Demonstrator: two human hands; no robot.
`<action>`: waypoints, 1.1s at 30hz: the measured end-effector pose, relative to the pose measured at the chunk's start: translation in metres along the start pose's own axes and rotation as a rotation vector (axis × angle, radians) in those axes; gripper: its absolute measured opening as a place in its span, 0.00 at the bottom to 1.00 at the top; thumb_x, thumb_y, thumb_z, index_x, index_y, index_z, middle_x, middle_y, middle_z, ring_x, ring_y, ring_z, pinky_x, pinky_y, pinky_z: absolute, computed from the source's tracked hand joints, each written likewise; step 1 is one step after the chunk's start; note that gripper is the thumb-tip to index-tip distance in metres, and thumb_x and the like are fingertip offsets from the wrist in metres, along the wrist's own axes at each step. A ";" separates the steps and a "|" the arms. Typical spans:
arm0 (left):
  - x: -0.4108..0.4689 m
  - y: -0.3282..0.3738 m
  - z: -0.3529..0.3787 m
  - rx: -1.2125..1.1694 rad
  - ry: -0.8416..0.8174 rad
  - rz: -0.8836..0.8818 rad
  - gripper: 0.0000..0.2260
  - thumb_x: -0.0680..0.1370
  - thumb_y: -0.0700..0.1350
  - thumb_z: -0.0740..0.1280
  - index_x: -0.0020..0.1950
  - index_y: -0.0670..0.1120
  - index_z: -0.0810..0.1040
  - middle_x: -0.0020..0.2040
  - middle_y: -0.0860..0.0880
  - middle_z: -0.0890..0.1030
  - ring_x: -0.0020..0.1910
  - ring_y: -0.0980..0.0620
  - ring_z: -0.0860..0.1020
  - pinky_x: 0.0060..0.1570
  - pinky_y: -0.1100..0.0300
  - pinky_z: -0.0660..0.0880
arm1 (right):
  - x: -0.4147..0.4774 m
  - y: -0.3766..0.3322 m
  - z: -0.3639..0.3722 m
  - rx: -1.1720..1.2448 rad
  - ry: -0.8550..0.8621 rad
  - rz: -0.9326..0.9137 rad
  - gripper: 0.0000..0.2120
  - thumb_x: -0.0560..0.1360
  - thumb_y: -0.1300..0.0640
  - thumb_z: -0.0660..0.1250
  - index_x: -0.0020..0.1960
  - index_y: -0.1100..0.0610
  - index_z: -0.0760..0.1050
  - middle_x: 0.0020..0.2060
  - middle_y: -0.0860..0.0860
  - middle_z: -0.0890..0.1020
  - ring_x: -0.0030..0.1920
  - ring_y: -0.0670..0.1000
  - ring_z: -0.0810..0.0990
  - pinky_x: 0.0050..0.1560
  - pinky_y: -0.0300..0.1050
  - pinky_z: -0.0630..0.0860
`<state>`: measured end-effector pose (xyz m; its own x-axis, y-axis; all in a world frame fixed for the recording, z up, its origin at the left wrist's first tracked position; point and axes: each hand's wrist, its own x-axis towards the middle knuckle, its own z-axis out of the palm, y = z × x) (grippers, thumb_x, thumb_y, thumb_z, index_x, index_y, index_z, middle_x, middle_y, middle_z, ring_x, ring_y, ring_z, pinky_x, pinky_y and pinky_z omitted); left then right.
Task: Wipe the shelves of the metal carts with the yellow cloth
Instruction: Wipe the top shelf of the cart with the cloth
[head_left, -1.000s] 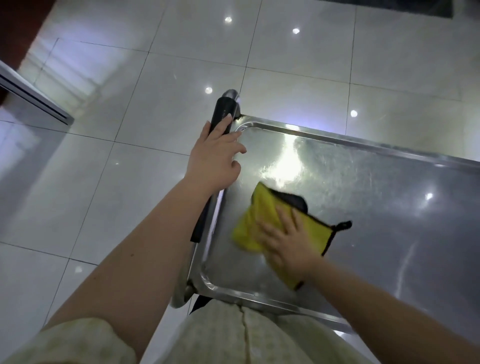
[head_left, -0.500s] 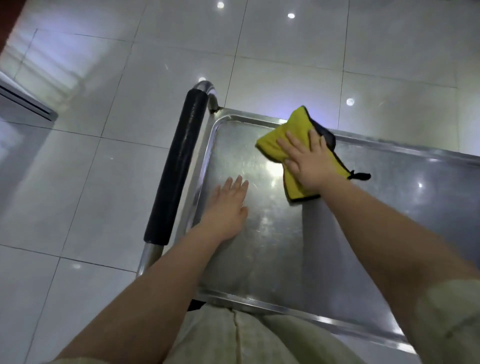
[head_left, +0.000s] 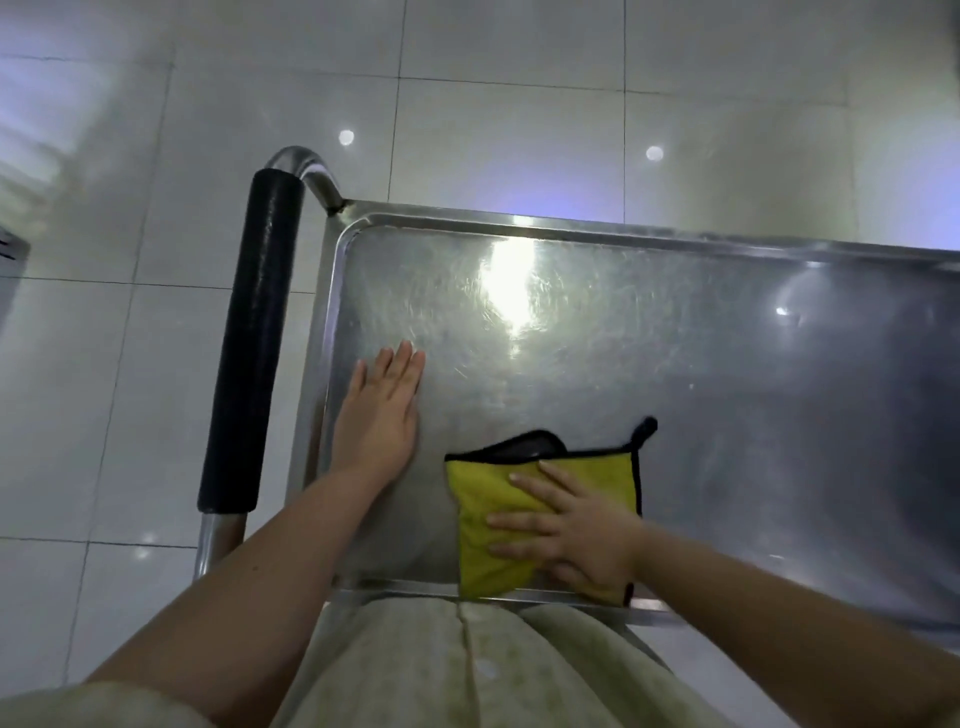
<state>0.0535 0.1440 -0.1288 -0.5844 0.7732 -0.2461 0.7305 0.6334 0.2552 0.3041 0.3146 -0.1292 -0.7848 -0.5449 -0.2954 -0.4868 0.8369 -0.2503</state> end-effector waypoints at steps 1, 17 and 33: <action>0.000 0.001 0.001 0.002 0.003 -0.005 0.24 0.81 0.44 0.52 0.78 0.44 0.59 0.77 0.46 0.60 0.77 0.45 0.57 0.74 0.51 0.46 | 0.001 0.020 -0.006 -0.001 0.018 0.029 0.28 0.76 0.42 0.55 0.76 0.41 0.61 0.76 0.45 0.61 0.76 0.65 0.56 0.74 0.67 0.48; -0.006 0.000 0.011 0.047 -0.019 -0.024 0.36 0.77 0.67 0.52 0.80 0.48 0.50 0.79 0.51 0.50 0.78 0.49 0.48 0.75 0.53 0.37 | 0.032 0.090 -0.036 0.288 0.284 1.083 0.26 0.81 0.41 0.49 0.78 0.41 0.50 0.78 0.44 0.52 0.77 0.66 0.47 0.73 0.68 0.44; -0.081 0.018 0.004 0.101 -0.254 0.105 0.37 0.78 0.63 0.59 0.79 0.52 0.44 0.80 0.46 0.42 0.78 0.43 0.43 0.75 0.41 0.46 | -0.001 -0.084 0.025 0.520 0.268 1.711 0.28 0.80 0.39 0.48 0.77 0.37 0.42 0.78 0.42 0.43 0.76 0.65 0.39 0.72 0.69 0.36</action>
<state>0.1155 0.0928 -0.1084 -0.4061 0.7939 -0.4526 0.8212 0.5343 0.2004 0.3556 0.2432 -0.1307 -0.2952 0.8760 -0.3814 0.9554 0.2744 -0.1092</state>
